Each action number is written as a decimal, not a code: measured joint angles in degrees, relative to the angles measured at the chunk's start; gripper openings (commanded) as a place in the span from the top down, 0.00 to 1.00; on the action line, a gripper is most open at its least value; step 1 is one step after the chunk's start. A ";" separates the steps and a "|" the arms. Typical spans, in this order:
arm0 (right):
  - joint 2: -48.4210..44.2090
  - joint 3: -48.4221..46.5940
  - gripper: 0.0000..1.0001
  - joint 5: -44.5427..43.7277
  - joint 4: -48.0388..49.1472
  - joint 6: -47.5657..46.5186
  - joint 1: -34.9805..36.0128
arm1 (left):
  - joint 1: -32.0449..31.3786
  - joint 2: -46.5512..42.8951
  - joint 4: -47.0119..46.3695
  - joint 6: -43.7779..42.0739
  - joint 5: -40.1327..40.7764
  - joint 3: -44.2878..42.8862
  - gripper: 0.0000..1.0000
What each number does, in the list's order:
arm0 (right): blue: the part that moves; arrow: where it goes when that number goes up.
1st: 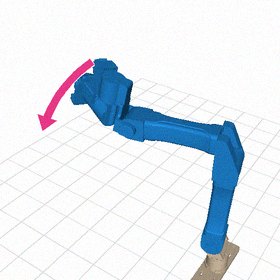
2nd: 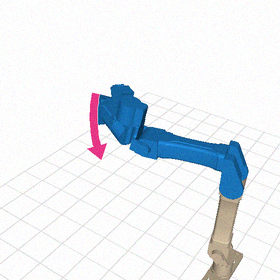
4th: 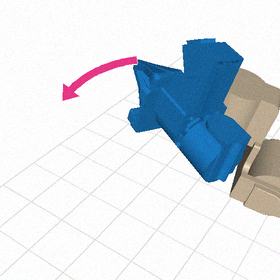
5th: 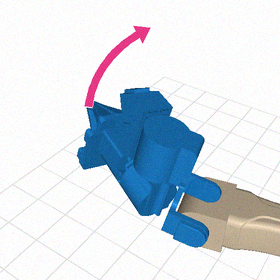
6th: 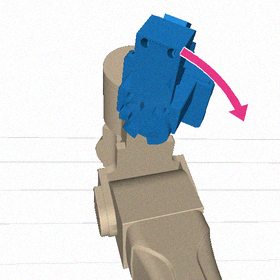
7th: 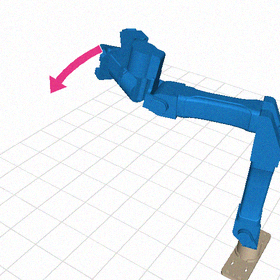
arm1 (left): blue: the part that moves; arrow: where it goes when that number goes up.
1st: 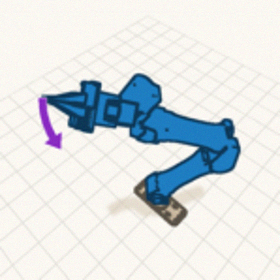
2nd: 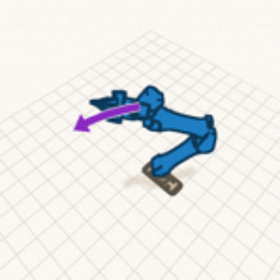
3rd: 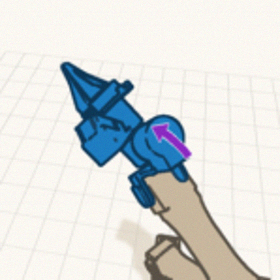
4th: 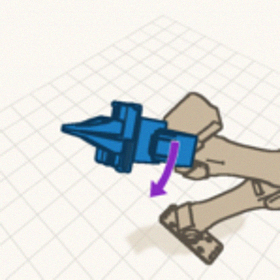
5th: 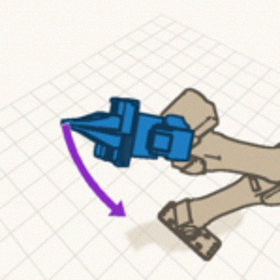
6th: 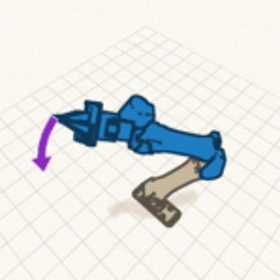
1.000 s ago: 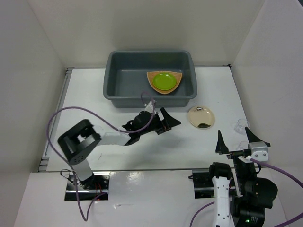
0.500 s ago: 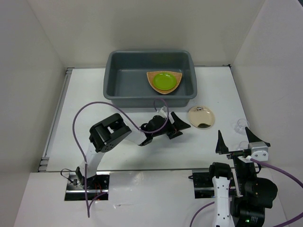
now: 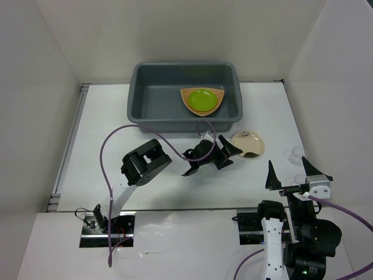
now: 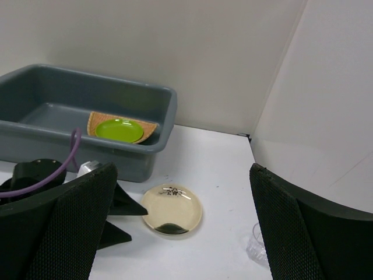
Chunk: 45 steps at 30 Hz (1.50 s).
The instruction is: Place the mixed dishes into the plastic bin
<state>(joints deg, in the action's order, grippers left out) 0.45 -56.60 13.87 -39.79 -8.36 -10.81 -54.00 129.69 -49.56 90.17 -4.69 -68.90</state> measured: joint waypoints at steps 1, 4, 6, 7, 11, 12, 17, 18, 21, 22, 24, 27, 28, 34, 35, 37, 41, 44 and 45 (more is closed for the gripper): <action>0.00 0.00 0.02 -0.02 0.00 0.00 0.00 | -0.22 0.24 2.25 -0.02 0.46 -1.51 0.04; 0.00 0.00 0.02 -0.02 -0.02 0.00 0.00 | -0.33 0.68 7.37 -0.20 1.99 -5.44 0.08; 0.00 0.00 0.02 -0.02 -0.02 0.00 0.00 | -0.44 0.76 10.58 -0.24 3.17 -7.50 0.10; 0.00 0.00 0.02 -0.02 0.00 0.00 0.00 | -0.46 0.79 12.35 -0.24 3.63 -8.46 0.11; 0.00 0.00 0.02 -0.04 0.00 0.00 0.00 | -0.48 2.16 15.28 0.31 4.96 -10.45 0.13; 0.00 0.00 0.02 -0.04 -0.02 0.00 0.00 | -0.48 2.58 15.17 0.66 5.07 -11.10 0.13; 0.00 0.00 0.02 -0.07 0.00 0.00 0.00 | -0.96 5.53 15.06 3.28 6.05 -15.02 0.17; 0.00 0.00 0.02 -0.09 0.00 0.00 0.00 | -0.98 6.01 15.06 3.72 6.14 -15.67 0.19; 0.00 0.00 0.02 -0.11 0.00 0.00 0.00 | -1.25 6.86 15.13 4.98 6.32 -16.50 0.27; 0.00 0.00 0.02 -0.11 -0.02 0.00 0.00 | -1.27 6.97 15.21 5.38 6.32 -16.61 0.31; 0.00 0.00 0.02 -0.11 0.00 0.00 0.00 | -1.29 7.13 15.93 6.12 6.36 -16.61 0.40; 0.00 0.00 0.02 -0.13 -0.02 0.00 0.00 | -1.29 7.13 17.66 6.05 6.38 -16.44 0.59; 0.00 0.00 0.02 -0.13 -0.02 0.00 0.00 | -1.29 7.17 18.01 6.23 6.36 -16.09 0.66; 0.00 0.00 0.02 -0.13 -0.02 0.00 0.00 | -1.29 7.21 18.69 6.03 6.10 -15.37 0.84; 0.00 0.00 0.02 -0.13 -0.02 0.00 0.00 | -1.29 7.21 18.58 6.01 6.08 -15.06 0.88; 0.00 0.00 0.02 -0.13 -0.02 0.00 0.00 | -1.27 7.19 17.59 6.19 5.99 -14.16 0.95; 0.00 0.00 0.02 -0.13 0.00 0.00 0.00 | -1.25 6.95 16.04 6.23 5.92 -12.98 1.00; 0.00 0.00 0.02 -0.13 -0.02 0.00 0.00 | -1.09 6.16 15.65 6.14 5.92 -11.72 1.00; 0.00 0.00 0.02 -0.13 0.00 0.00 0.00 | -1.05 5.66 15.69 6.12 5.92 -10.99 1.00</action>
<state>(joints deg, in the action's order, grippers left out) 0.45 -56.60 13.74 -39.79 -8.36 -10.81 -55.05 135.35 -33.87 96.29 1.23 -79.90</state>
